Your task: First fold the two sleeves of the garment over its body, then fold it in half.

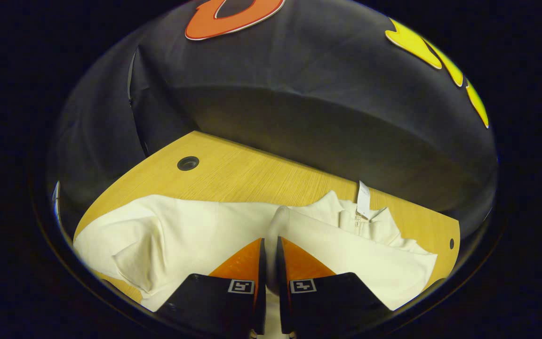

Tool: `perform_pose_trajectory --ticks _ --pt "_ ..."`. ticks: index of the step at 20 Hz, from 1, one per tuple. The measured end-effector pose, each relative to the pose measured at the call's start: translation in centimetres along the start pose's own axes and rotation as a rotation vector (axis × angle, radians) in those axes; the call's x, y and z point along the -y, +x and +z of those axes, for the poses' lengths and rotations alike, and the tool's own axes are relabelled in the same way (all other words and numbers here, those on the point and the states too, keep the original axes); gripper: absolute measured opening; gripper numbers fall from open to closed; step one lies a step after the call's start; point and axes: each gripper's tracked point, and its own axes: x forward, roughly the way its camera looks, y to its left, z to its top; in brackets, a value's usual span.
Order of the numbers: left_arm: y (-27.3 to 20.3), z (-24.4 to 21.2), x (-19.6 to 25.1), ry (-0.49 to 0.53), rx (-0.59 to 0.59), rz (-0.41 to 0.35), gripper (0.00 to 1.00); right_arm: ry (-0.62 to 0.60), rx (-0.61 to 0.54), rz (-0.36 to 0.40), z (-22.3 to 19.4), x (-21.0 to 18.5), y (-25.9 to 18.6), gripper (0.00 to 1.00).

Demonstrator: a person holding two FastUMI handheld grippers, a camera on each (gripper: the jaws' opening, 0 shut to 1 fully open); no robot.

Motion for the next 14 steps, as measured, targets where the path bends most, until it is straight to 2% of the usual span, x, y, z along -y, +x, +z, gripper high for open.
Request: perform_pose_trajectory --ticks 2,4,6,7,8,14 --pt "0.0 -0.3 -0.4 0.005 0.001 0.006 0.97 0.013 0.002 0.048 0.1 -1.3 0.0 0.14" --pt "0.0 -0.3 -0.5 0.010 0.001 0.004 0.97 0.017 0.012 0.095 0.2 -2.6 -0.8 0.43" --pt "0.3 -0.4 -0.5 0.016 0.003 -0.003 0.97 0.012 0.041 0.114 0.9 -3.2 -1.4 0.66" --pt "0.4 -0.4 -0.6 0.019 0.007 -0.007 0.97 0.018 0.060 0.118 1.1 -3.2 -2.0 0.71" --pt "0.4 -0.3 -0.6 0.021 0.012 -0.011 0.97 0.022 0.075 0.117 1.6 -3.2 -2.7 0.75" --pt "0.7 -0.5 -1.6 0.027 0.027 -0.019 0.97 0.061 0.190 0.111 2.8 -1.5 -10.1 0.74"
